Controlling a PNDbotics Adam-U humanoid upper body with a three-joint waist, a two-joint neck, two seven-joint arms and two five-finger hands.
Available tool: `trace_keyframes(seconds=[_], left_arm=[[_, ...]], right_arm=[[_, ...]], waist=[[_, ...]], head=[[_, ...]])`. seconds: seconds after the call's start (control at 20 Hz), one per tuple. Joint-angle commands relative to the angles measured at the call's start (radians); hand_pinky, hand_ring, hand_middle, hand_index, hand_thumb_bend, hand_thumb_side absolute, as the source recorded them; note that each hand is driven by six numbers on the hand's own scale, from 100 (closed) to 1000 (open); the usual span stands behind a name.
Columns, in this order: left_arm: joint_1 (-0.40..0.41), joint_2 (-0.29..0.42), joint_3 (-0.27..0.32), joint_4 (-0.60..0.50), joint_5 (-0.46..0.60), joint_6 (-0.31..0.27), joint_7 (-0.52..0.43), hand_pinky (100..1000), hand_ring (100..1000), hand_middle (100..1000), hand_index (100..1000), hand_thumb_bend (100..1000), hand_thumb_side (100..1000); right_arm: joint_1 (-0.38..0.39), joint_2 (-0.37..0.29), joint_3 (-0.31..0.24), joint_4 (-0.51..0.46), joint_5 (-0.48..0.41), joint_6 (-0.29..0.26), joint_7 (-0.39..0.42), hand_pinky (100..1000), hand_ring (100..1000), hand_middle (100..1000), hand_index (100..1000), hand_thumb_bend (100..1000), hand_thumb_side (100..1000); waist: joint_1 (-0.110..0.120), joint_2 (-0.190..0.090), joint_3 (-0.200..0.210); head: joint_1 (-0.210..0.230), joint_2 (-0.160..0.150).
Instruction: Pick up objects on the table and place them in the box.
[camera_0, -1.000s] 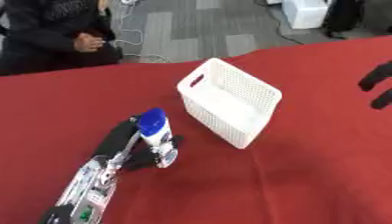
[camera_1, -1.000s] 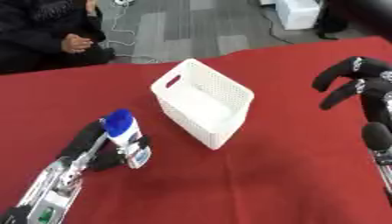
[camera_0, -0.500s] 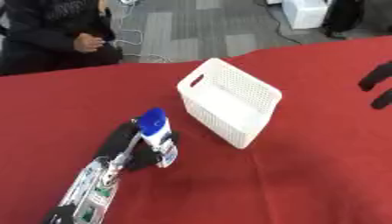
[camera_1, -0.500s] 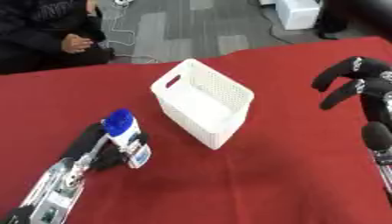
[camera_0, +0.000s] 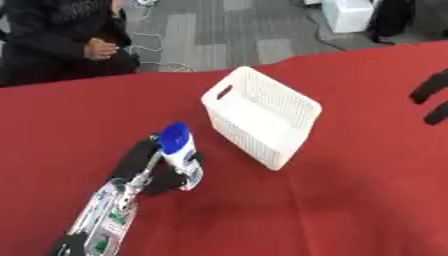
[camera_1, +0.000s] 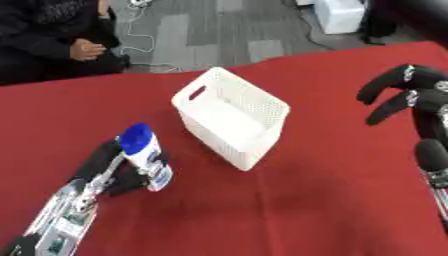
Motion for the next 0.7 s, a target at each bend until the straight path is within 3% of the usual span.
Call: trace_keyframes(seconds=[0.05,0.4,0.7], left_arm=[[-0.014,0.004,0.005,-0.015,-0.004,0.005,-0.001,683,655,650,795,175,870],[-0.016,0.003,0.006,-0.014,-0.009,0.013,-0.009,642,624,637,777,116,802],[-0.015,0.003,0.007,-0.016,-0.004,0.017,-0.008,616,596,628,763,100,794]], right_arm=[[-0.010,-0.029,-0.006,-0.010,-0.004,0.001,0.003,398,523,576,485,426,1000],[-0.011,-0.028,-0.006,-0.010,-0.004,0.001,0.004,397,523,576,485,427,1000],[-0.010,-0.028,-0.006,-0.010,-0.005,0.002,0.005,397,523,576,484,427,1000]], waist=[[-0.003,-0.009,-0.001],[-0.003,-0.009,-0.002],[-0.003,-0.009,-0.001]], head=[[0.006,0.000],[0.007,0.000],[0.007,0.000]])
